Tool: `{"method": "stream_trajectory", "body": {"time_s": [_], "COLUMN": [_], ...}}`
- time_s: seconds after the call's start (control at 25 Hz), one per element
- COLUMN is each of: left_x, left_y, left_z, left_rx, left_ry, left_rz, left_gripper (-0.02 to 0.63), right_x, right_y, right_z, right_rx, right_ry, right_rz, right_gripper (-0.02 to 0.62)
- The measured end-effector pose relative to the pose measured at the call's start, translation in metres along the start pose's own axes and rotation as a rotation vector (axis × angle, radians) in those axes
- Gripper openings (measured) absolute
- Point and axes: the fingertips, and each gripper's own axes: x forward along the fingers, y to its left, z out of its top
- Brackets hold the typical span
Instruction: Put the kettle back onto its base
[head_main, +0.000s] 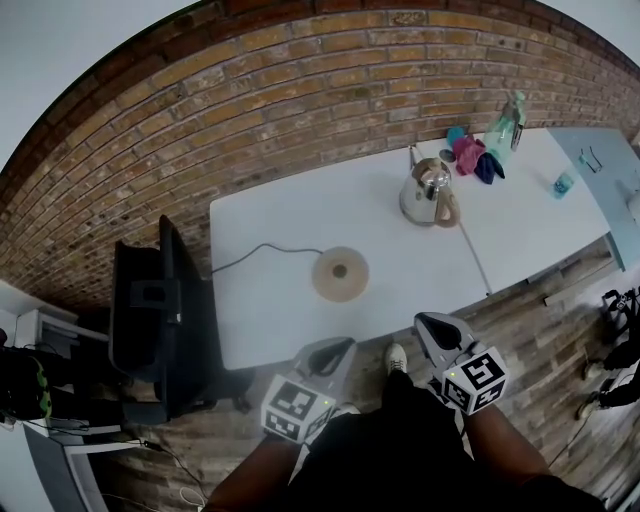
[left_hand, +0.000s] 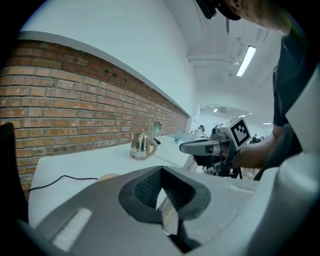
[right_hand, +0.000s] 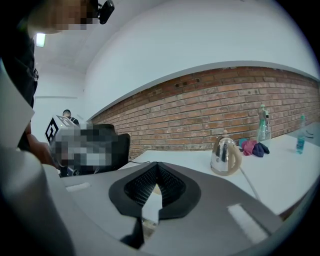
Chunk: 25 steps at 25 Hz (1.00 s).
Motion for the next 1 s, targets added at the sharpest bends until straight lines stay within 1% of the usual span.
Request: {"method": "stream_trajectory", "body": {"time_s": [0.44, 0.8, 1.0], "left_x": [0.031, 0.062, 0.085], "left_y": [0.008, 0.018, 0.024], "left_z": [0.007, 0.011, 0.014], "left_rx": [0.001, -0.004, -0.013], "left_ry": [0.029, 0.051, 0.067], "left_rz": [-0.009, -0.014, -0.020], "left_gripper": [0.001, 0.001, 0.001], "right_x": [0.012, 0.024, 0.033], "right_y": [-0.040, -0.096, -0.125], "right_z": [0.004, 0.004, 0.002], "right_rx": [0.013, 0.009, 0.008], "right_ry": [0.010, 0.025, 0.040], "right_rz": [-0.021, -0.097, -0.114], "right_gripper": [0.026, 0.026, 0.028]}}
